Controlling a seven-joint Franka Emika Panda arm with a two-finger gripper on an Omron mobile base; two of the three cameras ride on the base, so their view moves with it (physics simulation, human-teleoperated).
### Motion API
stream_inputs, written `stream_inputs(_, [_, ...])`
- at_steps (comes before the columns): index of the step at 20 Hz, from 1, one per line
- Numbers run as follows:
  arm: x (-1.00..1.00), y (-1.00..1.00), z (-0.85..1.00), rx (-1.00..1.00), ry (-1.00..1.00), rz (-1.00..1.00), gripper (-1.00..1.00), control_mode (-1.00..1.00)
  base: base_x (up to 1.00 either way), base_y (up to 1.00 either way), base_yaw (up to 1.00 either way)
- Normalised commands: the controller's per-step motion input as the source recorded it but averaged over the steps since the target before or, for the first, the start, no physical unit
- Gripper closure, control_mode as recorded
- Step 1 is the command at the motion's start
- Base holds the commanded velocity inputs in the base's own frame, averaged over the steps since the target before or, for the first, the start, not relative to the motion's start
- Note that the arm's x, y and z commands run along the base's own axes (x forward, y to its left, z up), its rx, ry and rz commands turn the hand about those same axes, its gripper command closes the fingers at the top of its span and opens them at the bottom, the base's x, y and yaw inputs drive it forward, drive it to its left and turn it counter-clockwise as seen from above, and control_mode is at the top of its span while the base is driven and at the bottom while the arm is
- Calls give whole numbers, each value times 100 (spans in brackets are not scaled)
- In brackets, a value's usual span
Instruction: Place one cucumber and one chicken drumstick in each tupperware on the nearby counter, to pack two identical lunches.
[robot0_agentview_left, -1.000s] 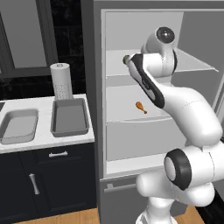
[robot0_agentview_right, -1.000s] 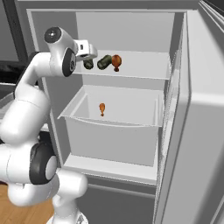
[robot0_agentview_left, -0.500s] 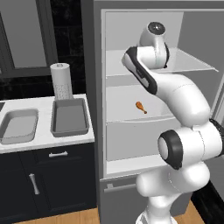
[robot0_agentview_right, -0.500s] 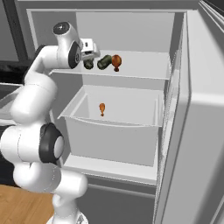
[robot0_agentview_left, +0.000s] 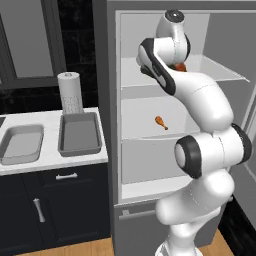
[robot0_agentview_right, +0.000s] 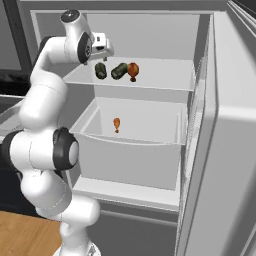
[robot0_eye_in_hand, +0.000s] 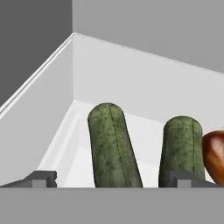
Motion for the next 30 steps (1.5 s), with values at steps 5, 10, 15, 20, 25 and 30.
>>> stream_inputs(5, [0, 0, -15, 0, 0, 0, -100, -100, 0, 0, 0])
stream_inputs(10, [0, 0, -21, 0, 0, 0, -100, -100, 0, 0, 0])
stream_inputs(15, [12, 0, -30, 0, 0, 0, -100, -100, 0, 0, 0])
stream_inputs(20, [23, 0, -25, 0, 0, 0, -100, -100, 0, 0, 0])
stream_inputs(25, [18, -2, 1, 0, 0, 0, -100, -100, 0, 0, 0])
stream_inputs(30, [3, 0, 0, 0, 2, 0, -100, -100, 0, 0, 0])
